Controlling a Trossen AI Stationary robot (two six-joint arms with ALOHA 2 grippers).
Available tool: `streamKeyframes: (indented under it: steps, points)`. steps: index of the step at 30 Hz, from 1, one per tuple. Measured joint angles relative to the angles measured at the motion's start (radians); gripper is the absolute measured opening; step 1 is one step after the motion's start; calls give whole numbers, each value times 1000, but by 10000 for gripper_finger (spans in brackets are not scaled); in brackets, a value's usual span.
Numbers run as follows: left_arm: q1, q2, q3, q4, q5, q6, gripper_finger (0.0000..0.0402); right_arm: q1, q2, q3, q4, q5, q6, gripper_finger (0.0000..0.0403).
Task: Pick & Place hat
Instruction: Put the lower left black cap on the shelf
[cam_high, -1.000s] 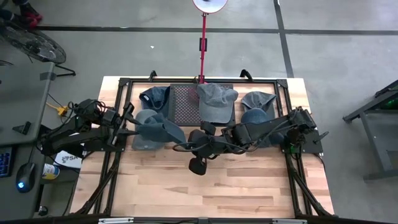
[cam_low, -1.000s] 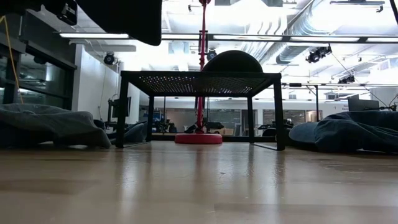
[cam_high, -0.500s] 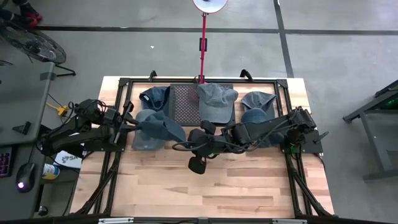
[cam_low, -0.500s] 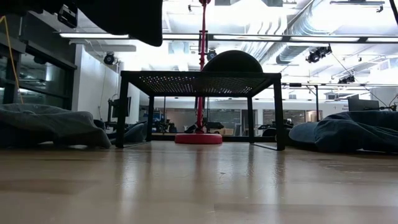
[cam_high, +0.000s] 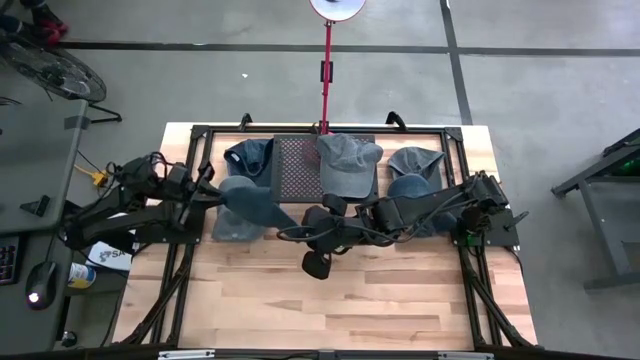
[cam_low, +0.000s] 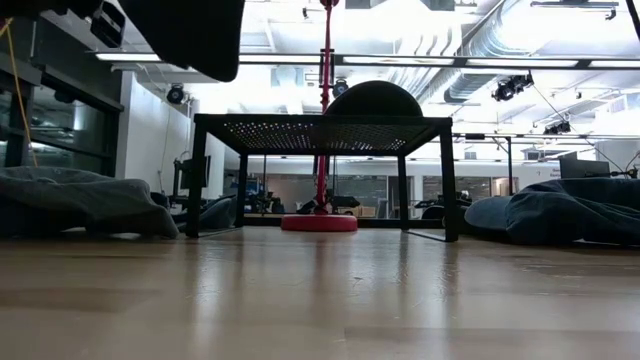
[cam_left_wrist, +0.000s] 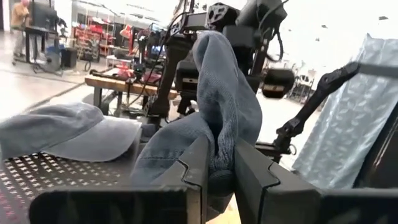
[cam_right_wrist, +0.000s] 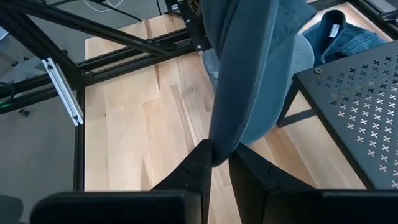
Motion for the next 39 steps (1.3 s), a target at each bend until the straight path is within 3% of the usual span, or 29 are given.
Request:
streamKeyframes:
  steps: [10,19,28,39]
  points:
    - [0,245,257,-162,11,-119,42,1,0,0,-3,-2,15,43]
    - [0,533,565,-417,-5,-96,42,3,0,0,-3,0,27,35]
    - [0,759,768,-527,-11,-52,42,3,0,0,-1,46,53,31]
    - [0,943,1036,-731,-153,46,42,2,0,0,-142,150,280,89]
